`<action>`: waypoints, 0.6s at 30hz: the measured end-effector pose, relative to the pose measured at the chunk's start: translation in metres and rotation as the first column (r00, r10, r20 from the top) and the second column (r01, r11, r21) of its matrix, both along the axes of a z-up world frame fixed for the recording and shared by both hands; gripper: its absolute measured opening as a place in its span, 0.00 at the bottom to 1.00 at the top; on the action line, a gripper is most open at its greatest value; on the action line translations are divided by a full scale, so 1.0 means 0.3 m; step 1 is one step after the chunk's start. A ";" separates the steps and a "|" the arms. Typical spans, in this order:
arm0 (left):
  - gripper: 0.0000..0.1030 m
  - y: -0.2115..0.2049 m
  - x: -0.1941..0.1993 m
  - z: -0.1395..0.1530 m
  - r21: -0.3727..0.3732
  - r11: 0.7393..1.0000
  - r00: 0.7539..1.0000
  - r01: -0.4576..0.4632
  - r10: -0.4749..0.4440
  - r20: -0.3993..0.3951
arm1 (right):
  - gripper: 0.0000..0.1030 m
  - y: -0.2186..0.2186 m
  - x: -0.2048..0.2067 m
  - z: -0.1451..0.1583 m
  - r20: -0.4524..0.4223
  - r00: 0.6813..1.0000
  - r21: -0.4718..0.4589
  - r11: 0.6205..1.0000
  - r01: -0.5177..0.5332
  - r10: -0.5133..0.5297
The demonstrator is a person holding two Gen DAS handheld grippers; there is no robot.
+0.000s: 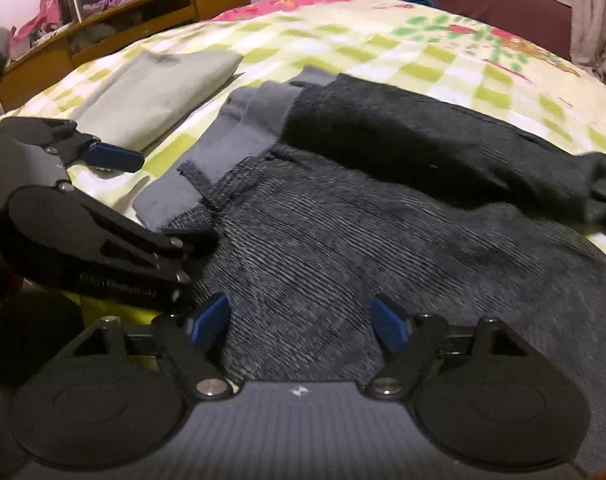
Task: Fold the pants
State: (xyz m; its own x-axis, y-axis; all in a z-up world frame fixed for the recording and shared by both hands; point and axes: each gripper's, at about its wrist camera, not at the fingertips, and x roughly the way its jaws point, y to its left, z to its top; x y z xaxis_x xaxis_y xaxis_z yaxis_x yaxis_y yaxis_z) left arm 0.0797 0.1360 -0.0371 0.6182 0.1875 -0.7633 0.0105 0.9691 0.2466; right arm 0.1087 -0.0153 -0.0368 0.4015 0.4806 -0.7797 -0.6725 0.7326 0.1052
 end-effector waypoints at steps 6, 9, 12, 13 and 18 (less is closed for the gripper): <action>1.00 0.101 -0.018 -0.008 0.000 0.998 0.998 -0.058 0.058 -0.002 | 0.77 0.094 -0.009 -0.010 -0.031 0.998 0.016 0.998 -0.053 0.053; 1.00 0.139 -0.026 -0.004 0.026 0.996 0.996 -0.087 0.087 0.001 | 0.77 0.144 -0.008 -0.014 -0.029 0.996 0.034 0.996 -0.084 0.085; 1.00 0.157 -0.014 0.008 0.046 0.993 0.994 -0.113 0.113 -0.003 | 0.77 0.170 0.003 -0.010 -0.040 0.994 0.064 0.993 -0.099 0.101; 1.00 0.154 -0.013 0.017 0.046 0.992 0.993 -0.117 0.117 -0.005 | 0.77 0.166 -0.002 -0.002 -0.043 0.994 0.072 0.993 -0.098 0.101; 1.00 0.058 -0.031 0.064 0.128 0.989 0.997 -0.074 0.070 0.038 | 0.72 -0.049 -0.014 0.071 -0.081 0.997 0.151 0.988 0.019 -0.007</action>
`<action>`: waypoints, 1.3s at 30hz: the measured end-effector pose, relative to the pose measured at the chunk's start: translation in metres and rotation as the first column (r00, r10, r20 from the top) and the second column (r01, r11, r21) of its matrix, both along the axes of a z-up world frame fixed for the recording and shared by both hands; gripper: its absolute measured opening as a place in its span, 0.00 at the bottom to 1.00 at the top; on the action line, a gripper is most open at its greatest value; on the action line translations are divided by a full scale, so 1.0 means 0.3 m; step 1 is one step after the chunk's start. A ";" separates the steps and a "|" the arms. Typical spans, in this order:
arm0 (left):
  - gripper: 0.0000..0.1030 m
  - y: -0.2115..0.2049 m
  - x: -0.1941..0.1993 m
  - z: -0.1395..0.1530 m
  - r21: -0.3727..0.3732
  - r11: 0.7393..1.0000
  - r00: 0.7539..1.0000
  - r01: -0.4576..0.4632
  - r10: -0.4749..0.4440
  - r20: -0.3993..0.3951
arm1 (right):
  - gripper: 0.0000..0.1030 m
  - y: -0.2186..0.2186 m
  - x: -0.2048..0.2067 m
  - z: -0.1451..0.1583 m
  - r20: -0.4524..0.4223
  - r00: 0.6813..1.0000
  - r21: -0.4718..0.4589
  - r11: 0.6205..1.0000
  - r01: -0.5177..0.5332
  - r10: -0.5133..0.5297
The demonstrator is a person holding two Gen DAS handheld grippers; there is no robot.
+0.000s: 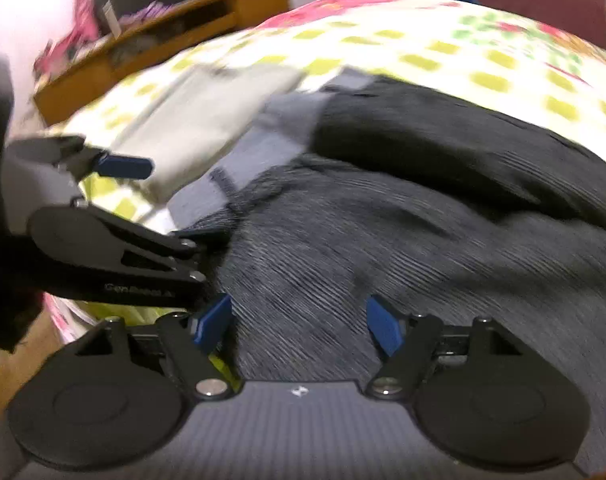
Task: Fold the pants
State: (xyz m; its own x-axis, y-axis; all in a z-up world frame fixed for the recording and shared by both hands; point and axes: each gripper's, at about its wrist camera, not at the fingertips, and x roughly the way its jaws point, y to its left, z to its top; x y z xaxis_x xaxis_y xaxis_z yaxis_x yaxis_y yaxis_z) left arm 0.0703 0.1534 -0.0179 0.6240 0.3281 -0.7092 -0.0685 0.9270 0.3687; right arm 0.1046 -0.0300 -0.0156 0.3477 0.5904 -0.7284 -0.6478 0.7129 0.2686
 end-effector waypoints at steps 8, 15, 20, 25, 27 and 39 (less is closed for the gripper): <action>1.00 -0.332 0.041 0.065 -0.092 0.967 0.971 0.238 -0.234 0.056 | 0.73 -0.845 0.034 0.042 0.037 0.798 -0.072 0.795 0.603 -0.602; 1.00 -0.630 0.167 -0.056 -0.169 0.905 0.911 0.389 -0.405 -0.072 | 0.69 -1.239 0.034 -0.050 0.018 0.583 -0.198 0.568 0.799 -0.813; 1.00 -0.598 0.170 -0.016 -0.152 0.907 0.911 0.394 -0.407 -0.070 | 0.71 -1.152 0.104 0.018 0.094 0.686 -0.186 0.664 0.724 -0.722; 1.00 -0.410 0.267 0.071 -0.110 0.931 0.937 0.347 -0.348 0.016 | 0.70 -0.936 0.316 0.086 0.190 0.854 -0.156 0.844 0.512 -0.483; 1.00 -0.319 0.323 0.084 -0.084 0.942 0.946 0.325 -0.323 0.041 | 0.70 -0.838 0.443 0.080 0.213 0.896 -0.168 0.889 0.426 -0.389; 1.00 0.035 0.805 -0.044 -0.108 0.953 0.955 0.282 -0.290 -0.063 | 0.71 -0.433 0.999 -0.028 0.087 0.996 -0.264 0.965 0.010 0.013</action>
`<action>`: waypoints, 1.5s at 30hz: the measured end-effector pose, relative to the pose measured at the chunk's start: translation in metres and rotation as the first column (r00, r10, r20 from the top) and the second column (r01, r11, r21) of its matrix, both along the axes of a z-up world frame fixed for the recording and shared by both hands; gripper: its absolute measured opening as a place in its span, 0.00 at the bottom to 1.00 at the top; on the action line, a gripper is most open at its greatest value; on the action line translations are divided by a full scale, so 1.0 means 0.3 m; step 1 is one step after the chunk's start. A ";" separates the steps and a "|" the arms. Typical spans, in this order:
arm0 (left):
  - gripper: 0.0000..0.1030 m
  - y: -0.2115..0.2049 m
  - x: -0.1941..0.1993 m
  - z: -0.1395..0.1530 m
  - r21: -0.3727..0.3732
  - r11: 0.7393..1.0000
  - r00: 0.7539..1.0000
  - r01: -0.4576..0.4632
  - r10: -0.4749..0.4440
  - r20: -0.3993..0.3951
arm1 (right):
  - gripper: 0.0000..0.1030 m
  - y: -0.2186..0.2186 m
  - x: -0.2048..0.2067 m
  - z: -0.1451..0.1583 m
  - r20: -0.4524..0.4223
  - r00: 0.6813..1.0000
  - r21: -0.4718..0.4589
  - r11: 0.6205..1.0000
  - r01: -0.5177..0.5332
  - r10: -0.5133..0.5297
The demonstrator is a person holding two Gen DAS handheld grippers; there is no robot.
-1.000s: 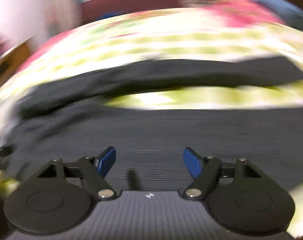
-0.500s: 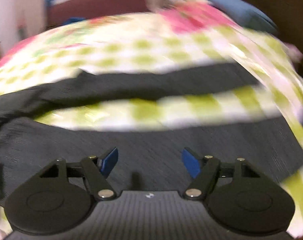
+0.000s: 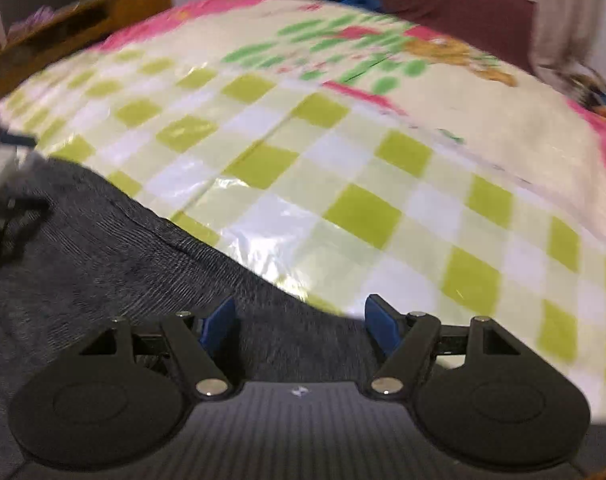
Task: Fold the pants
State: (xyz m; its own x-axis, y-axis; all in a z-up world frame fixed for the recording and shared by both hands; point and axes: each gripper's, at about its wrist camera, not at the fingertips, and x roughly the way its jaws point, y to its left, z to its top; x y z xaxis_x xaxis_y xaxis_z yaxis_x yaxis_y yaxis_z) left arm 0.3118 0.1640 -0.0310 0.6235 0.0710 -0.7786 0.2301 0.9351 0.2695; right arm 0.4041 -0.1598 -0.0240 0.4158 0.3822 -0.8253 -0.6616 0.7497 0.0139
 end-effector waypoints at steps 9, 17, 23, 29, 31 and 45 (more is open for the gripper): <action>1.00 0.083 0.097 -0.048 -0.111 0.988 0.977 0.104 -0.123 -0.174 | 0.82 0.163 -0.016 -0.085 -0.154 0.975 -0.060 0.984 -0.168 0.158; 0.42 0.005 0.018 -0.007 0.022 0.987 0.976 0.160 -0.155 -0.155 | 0.05 0.205 -0.143 0.019 -0.077 0.991 -0.160 0.979 -0.124 0.113; 0.25 -0.023 -0.177 0.129 0.031 0.982 0.980 0.185 -0.181 -0.087 | 0.04 0.115 -0.407 0.249 0.042 0.993 -0.081 0.991 -0.104 0.108; 0.24 -0.070 -0.557 0.204 -0.067 0.976 0.977 0.206 -0.209 -0.048 | 0.03 -0.041 -0.900 0.340 0.084 0.983 -0.070 0.985 -0.157 0.163; 0.24 -0.088 -0.673 0.162 -0.094 0.977 0.978 0.191 -0.198 -0.066 | 0.03 -0.069 -1.015 0.267 0.018 0.986 -0.066 0.984 -0.165 0.166; 0.37 -0.053 -0.643 0.180 -0.187 0.976 0.994 0.110 -0.106 0.034 | 0.44 0.176 -0.747 0.259 0.110 0.987 0.002 0.993 -0.117 0.116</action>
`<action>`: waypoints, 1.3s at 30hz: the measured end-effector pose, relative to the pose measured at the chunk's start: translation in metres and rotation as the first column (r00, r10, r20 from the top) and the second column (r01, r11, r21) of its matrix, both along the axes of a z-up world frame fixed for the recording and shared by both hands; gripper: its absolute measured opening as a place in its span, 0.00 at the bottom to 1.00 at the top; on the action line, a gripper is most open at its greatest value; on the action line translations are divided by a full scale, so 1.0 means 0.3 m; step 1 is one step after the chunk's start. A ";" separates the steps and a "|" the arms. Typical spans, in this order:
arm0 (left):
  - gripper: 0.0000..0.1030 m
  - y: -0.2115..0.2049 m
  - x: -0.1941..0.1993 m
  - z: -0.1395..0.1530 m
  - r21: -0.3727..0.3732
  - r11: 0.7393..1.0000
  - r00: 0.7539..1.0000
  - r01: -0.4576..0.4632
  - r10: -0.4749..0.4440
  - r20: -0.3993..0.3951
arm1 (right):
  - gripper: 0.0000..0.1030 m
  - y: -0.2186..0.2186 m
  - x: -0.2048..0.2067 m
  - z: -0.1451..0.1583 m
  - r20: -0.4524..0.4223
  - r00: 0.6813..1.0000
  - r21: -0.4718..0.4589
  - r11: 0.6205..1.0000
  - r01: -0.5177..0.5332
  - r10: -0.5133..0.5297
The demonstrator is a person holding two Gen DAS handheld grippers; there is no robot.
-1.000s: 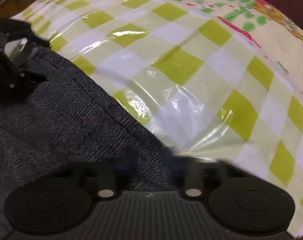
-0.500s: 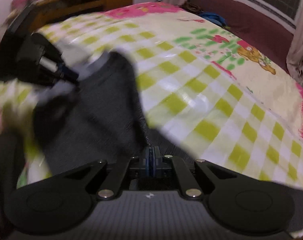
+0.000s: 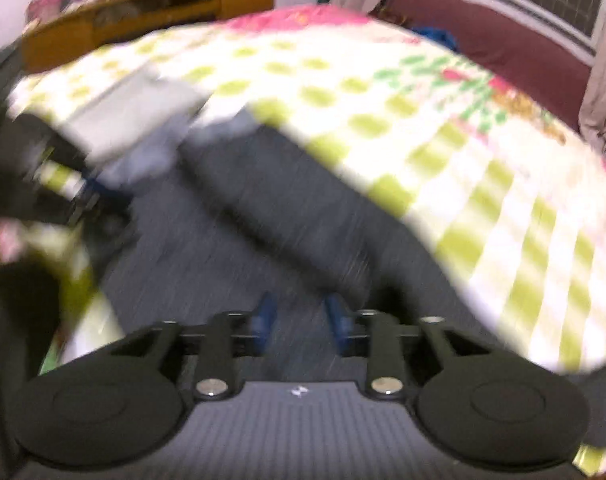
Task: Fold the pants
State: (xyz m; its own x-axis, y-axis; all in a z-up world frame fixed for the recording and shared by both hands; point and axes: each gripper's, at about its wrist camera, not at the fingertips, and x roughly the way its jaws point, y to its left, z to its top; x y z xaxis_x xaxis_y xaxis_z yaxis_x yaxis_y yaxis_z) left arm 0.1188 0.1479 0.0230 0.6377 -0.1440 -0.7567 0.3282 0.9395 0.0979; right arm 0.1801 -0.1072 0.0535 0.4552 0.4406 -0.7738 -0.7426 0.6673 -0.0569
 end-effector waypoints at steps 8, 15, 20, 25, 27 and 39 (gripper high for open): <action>0.86 0.234 0.436 0.000 -0.014 0.999 0.999 -0.051 0.051 0.005 | 0.57 0.086 0.454 -0.164 -0.118 0.993 -0.032 0.999 -0.010 0.006; 0.83 0.244 0.605 -0.188 -0.038 0.998 0.989 -0.056 0.050 -0.140 | 0.60 0.082 0.535 -0.334 -0.258 0.966 -0.039 0.999 -0.013 0.002; 0.58 0.200 0.574 -0.156 -0.007 0.999 0.995 -0.046 0.045 -0.094 | 0.09 0.123 0.501 -0.277 -0.277 0.961 -0.032 0.999 0.006 -0.014; 0.55 0.189 0.451 0.012 -0.012 1.000 1.000 -0.013 0.013 0.011 | 0.09 0.106 0.343 -0.079 -0.143 0.989 0.019 1.000 -0.018 0.021; 0.54 0.200 0.366 0.094 -0.044 0.999 0.997 -0.002 0.005 0.071 | 0.09 0.071 0.251 0.035 -0.078 0.997 0.068 0.997 -0.023 0.028; 0.33 0.173 -0.228 0.005 -0.048 0.998 0.999 -0.038 0.037 -0.034 | 0.02 0.021 -0.407 -0.186 -0.246 0.962 0.043 0.993 -0.113 0.120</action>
State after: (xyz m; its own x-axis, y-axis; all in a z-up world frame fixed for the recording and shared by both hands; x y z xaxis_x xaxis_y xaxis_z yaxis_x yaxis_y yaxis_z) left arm 0.0504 0.1997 0.0246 0.6184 -0.1575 -0.7699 0.2950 0.9546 0.0417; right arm 0.0580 -0.1010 -0.0022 0.1957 0.5023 -0.8423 -0.8037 0.5743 0.1557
